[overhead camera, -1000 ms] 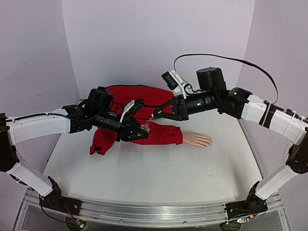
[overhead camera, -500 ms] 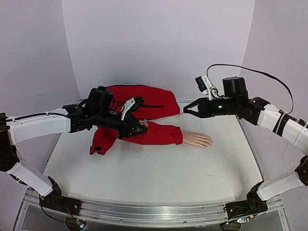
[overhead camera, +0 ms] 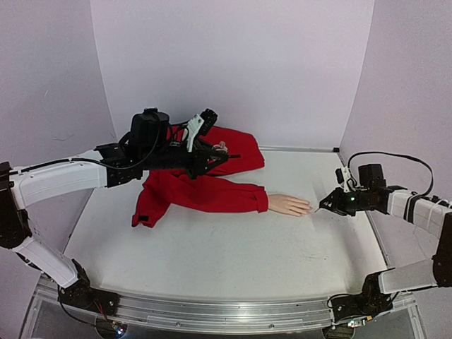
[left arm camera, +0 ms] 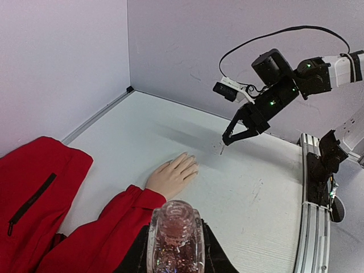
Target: Paint the nails
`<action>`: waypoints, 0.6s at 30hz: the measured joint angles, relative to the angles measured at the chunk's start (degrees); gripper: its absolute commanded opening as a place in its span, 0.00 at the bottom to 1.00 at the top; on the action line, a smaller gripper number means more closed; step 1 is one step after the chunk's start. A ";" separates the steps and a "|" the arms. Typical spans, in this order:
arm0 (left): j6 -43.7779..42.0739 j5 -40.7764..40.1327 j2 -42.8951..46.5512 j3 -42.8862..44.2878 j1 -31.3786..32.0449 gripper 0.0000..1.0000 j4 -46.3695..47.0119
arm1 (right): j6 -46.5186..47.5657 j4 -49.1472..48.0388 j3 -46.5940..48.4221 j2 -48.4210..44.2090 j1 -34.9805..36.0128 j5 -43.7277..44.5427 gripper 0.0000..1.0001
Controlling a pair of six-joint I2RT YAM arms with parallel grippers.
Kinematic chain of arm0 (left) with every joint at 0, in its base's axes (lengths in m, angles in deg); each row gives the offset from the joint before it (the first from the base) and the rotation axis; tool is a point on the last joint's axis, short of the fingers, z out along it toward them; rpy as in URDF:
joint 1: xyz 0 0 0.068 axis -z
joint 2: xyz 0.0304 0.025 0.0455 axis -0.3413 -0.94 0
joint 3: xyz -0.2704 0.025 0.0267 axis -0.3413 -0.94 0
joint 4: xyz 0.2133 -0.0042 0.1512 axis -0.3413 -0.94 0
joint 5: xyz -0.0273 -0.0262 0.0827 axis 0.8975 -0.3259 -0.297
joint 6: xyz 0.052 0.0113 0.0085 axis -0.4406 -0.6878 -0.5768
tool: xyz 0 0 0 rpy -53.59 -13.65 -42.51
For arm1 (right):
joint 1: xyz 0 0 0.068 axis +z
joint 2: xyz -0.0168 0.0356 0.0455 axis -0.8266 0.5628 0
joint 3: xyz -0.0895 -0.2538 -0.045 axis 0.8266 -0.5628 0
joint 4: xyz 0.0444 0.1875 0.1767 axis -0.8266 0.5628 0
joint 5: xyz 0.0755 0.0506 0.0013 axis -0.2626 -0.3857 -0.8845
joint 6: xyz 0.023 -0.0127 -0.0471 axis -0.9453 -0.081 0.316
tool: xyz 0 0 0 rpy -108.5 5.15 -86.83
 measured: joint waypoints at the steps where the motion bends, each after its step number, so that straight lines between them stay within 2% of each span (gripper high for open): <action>1: 0.02 -0.48 -0.48 0.31 0.35 0.00 0.57 | 0.24 -0.63 -0.37 0.00 -0.79 0.33 0.00; 7: 0.28 -3.32 -3.45 1.25 1.66 0.00 2.25 | 1.42 -6.88 -0.76 2.64 -3.17 1.97 0.00; 13: 1.33 -4.92 -5.64 2.12 1.73 0.00 2.67 | 1.77 -13.66 -5.31 3.93 -3.21 3.28 0.00; 18: 1.33 -5.11 -6.99 3.67 1.75 0.00 3.08 | 1.77 -17.51 -5.35 7.02 -3.21 2.89 0.00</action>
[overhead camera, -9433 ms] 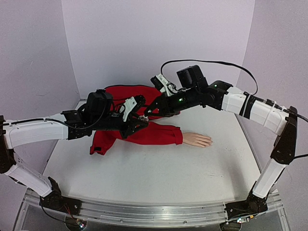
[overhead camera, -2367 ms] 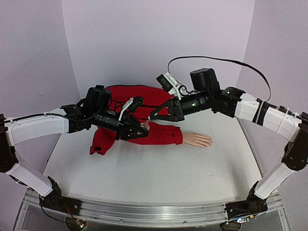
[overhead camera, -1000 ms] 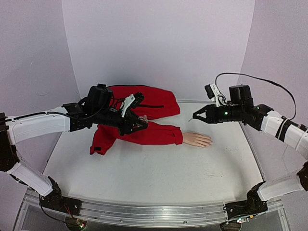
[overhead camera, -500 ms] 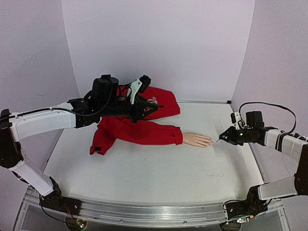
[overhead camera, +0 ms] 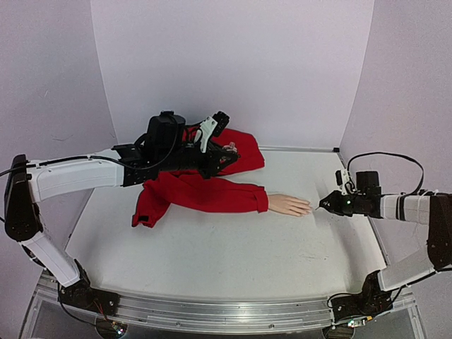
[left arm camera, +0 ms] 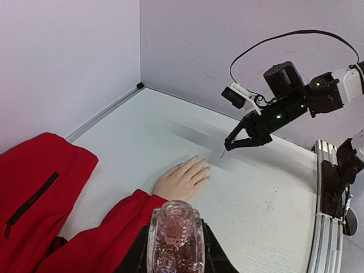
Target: Paint the nails
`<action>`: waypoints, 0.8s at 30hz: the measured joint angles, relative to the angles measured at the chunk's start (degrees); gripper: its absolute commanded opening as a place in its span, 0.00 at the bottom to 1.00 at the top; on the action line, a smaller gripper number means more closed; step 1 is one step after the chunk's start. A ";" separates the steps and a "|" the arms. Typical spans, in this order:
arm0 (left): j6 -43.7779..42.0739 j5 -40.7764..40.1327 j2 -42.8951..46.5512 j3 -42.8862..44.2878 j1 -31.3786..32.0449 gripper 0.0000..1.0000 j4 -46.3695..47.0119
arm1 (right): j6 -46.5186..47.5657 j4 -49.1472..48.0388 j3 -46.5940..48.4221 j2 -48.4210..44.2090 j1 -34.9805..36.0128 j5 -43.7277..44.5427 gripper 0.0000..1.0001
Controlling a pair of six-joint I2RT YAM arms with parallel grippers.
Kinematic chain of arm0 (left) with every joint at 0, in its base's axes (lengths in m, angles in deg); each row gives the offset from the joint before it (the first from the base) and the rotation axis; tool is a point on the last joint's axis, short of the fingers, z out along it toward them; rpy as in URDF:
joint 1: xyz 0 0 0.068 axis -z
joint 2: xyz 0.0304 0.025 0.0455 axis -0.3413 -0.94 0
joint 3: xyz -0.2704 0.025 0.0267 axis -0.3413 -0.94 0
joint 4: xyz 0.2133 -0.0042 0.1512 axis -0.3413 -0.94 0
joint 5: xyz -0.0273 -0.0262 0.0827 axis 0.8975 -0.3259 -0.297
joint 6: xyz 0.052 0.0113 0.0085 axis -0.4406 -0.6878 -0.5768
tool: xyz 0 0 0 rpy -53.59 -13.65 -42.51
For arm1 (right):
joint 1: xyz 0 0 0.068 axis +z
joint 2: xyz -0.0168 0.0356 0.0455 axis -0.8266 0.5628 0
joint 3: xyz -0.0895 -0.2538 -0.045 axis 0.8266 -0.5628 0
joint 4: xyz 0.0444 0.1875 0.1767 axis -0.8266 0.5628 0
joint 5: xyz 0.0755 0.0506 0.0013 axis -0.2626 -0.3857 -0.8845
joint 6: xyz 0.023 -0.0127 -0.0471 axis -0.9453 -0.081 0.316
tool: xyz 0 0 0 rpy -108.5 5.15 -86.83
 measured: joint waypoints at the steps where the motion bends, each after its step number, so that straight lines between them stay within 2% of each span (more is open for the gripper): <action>1: -0.02 -0.04 -0.17 0.15 0.00 0.00 0.17 | -0.02 -0.57 0.00 0.72 0.00 -0.11 0.00; 24: -0.04 0.00 -1.33 0.20 0.00 0.00 0.63 | -1.51 -7.89 0.20 8.09 0.00 -3.21 0.00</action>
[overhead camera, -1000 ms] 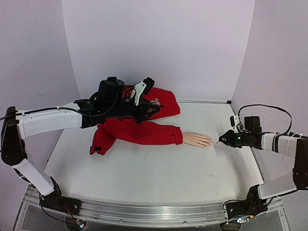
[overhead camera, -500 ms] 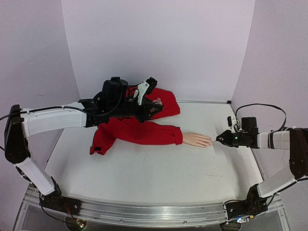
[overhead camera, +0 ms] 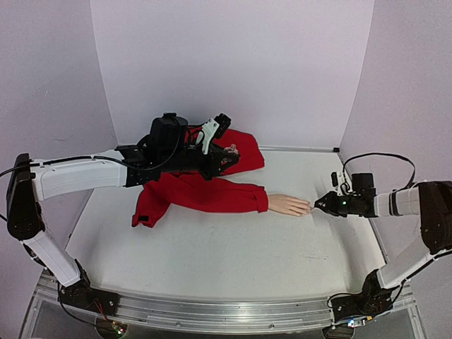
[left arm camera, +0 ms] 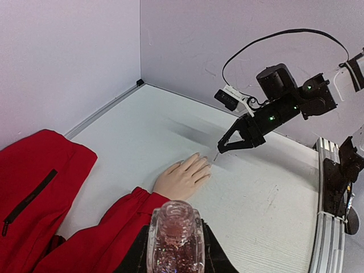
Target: Paint the nails
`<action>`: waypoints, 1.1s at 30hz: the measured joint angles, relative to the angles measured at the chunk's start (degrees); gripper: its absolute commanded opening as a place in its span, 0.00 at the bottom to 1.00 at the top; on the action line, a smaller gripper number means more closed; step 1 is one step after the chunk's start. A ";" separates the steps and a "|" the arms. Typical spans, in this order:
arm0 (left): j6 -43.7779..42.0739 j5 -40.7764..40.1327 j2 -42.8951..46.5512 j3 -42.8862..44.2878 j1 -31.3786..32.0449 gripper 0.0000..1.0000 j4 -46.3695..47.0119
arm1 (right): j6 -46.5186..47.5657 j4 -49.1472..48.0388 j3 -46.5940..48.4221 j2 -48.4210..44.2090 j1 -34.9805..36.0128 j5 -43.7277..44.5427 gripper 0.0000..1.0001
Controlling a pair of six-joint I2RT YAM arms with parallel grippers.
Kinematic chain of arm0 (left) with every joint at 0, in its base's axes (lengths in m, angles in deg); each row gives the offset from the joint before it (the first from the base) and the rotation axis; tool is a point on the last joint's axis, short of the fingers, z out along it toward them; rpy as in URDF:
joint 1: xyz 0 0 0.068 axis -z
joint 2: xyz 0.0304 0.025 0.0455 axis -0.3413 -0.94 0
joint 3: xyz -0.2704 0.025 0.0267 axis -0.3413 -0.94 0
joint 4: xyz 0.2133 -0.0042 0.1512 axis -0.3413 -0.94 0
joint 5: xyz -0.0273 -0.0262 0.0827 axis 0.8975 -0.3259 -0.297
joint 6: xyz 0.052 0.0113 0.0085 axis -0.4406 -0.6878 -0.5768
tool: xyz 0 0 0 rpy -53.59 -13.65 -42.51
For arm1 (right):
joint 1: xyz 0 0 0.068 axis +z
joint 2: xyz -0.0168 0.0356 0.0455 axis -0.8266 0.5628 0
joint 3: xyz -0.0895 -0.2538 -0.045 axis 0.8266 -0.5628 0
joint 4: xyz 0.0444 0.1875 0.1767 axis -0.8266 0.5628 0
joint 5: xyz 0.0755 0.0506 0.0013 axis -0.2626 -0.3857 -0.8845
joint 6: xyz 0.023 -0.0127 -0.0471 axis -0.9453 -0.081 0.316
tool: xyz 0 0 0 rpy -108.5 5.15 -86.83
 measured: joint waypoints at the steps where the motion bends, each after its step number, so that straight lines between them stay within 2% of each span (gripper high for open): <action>1: 0.00 0.00 0.00 0.00 0.00 0.00 0.00 | -0.04 -0.20 0.02 0.24 0.00 -0.02 0.00; 33: 0.02 0.68 -0.79 0.87 0.00 0.00 0.09 | -1.73 -3.98 0.35 4.85 0.00 -0.42 0.00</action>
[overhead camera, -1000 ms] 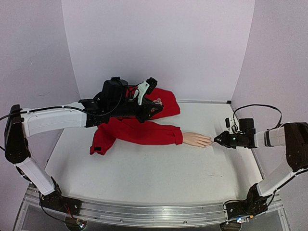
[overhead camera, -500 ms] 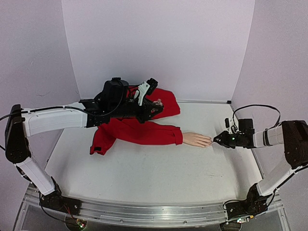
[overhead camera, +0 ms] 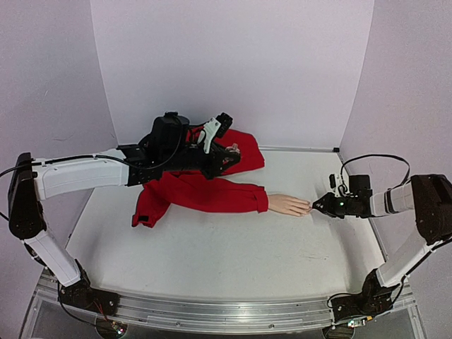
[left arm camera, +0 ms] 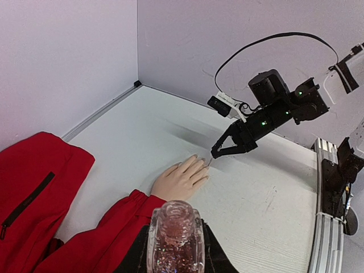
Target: Paint the nails
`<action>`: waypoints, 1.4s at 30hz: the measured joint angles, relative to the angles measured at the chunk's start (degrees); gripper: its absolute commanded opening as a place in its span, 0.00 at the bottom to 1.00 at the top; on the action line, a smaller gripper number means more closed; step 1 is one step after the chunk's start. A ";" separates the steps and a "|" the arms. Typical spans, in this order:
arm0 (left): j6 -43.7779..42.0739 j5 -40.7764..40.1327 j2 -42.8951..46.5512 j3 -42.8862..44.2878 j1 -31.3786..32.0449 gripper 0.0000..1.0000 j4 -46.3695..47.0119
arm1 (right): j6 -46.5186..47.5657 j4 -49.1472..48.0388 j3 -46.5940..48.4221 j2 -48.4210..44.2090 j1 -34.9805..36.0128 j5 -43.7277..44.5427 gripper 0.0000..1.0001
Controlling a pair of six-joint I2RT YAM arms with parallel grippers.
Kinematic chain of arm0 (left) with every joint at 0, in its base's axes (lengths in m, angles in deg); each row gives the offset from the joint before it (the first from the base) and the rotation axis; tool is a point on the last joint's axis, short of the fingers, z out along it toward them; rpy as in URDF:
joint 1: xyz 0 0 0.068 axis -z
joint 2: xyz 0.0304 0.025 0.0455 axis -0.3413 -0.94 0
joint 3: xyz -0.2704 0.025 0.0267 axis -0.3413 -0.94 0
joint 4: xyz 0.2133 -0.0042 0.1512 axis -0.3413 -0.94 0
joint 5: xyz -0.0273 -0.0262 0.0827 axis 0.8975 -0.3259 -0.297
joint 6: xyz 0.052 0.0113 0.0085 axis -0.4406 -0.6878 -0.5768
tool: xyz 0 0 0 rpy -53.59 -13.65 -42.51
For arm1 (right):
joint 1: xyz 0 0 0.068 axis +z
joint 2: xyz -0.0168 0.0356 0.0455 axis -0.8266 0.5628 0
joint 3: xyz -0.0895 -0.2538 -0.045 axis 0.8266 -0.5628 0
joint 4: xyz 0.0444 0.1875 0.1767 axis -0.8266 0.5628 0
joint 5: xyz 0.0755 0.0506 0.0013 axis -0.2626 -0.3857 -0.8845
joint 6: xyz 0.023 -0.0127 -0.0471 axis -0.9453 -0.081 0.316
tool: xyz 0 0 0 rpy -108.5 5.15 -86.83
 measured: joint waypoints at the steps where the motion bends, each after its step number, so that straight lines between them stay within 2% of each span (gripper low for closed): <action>1: 0.00 0.00 -0.07 0.11 0.00 0.00 0.00 | 0.00 -0.15 0.00 0.13 0.00 -0.02 0.00; 42: 0.00 0.04 -0.26 0.15 0.00 0.00 0.33 | 0.02 -0.94 0.02 2.16 0.83 1.66 0.00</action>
